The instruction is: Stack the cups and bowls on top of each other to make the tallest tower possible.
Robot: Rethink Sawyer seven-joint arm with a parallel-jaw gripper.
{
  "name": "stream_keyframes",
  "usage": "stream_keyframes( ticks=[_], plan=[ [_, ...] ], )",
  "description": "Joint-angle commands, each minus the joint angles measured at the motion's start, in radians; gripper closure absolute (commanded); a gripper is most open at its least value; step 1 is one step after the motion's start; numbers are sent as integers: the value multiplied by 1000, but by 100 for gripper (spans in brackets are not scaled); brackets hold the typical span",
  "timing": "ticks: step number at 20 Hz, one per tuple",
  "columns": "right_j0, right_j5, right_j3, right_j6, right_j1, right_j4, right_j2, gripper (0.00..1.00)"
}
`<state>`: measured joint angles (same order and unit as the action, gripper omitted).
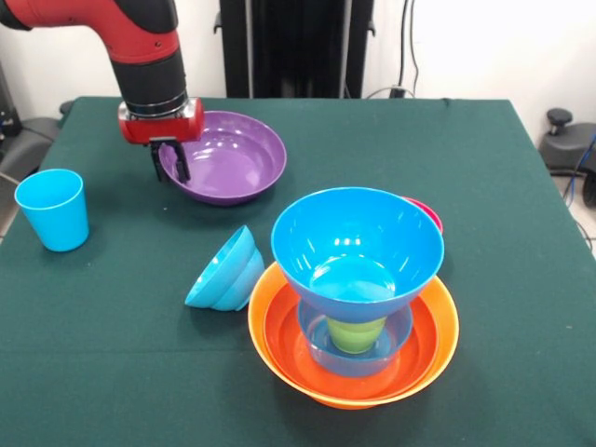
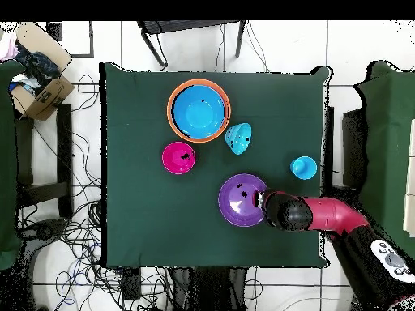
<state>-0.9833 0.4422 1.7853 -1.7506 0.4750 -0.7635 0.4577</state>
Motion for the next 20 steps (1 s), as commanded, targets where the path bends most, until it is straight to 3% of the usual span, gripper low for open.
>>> stream_keyframes(
  ticks=[1, 20],
  plan=[
    [38, 15, -22, 60, 2, -30, 22, 100],
    [36, 23, -15, 58, 2, -24, 21, 100]
  ],
)
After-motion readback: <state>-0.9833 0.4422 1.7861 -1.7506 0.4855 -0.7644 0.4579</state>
